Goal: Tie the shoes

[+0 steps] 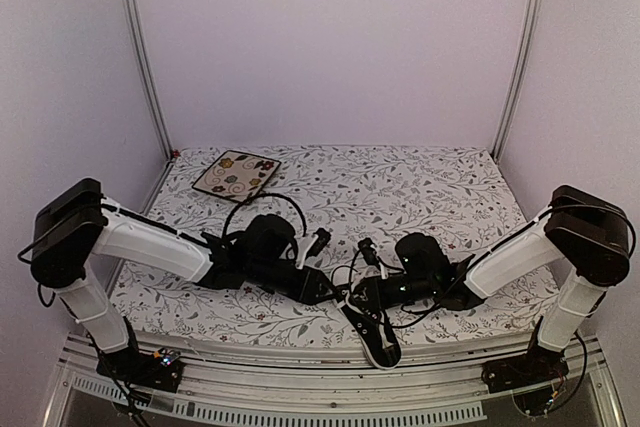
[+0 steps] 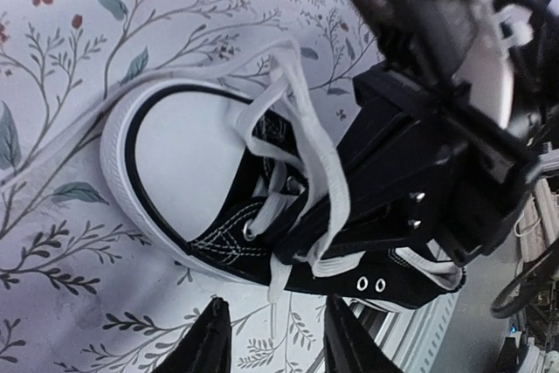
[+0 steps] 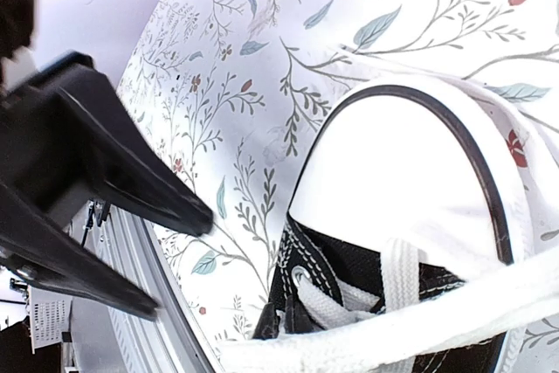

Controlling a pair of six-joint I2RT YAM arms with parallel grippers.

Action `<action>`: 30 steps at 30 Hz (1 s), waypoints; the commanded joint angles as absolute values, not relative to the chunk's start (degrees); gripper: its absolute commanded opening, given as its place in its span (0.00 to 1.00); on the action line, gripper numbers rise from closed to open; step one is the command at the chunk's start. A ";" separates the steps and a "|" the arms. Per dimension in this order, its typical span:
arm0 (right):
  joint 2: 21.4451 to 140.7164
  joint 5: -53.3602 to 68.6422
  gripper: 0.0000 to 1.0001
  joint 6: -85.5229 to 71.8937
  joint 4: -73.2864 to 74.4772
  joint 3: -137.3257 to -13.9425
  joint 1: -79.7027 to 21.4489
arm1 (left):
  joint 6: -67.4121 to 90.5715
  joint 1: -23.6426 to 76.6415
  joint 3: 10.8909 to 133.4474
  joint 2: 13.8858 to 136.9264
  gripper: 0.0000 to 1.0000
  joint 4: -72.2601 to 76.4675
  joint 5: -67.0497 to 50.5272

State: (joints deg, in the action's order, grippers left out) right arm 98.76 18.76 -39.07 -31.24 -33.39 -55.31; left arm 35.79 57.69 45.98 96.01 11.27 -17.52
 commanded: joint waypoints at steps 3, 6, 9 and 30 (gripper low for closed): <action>100.55 18.80 0.02 -39.68 -28.51 -33.72 -54.95 | 37.00 59.74 47.84 101.37 0.35 12.94 -18.65; 100.33 18.63 0.02 -39.68 -28.41 -33.66 -54.96 | 37.52 60.02 48.56 102.78 0.33 11.87 -18.29; 100.65 18.61 0.02 -39.64 -28.33 -33.80 -55.02 | 37.91 60.34 48.55 103.34 0.31 12.60 -18.92; 100.88 18.42 0.02 -39.33 -28.31 -34.31 -55.01 | 40.34 62.76 51.81 106.72 0.27 7.65 -19.45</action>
State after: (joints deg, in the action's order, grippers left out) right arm 99.53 18.81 -39.64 -31.11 -34.15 -55.20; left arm 39.90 60.42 51.20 105.41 8.78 -19.11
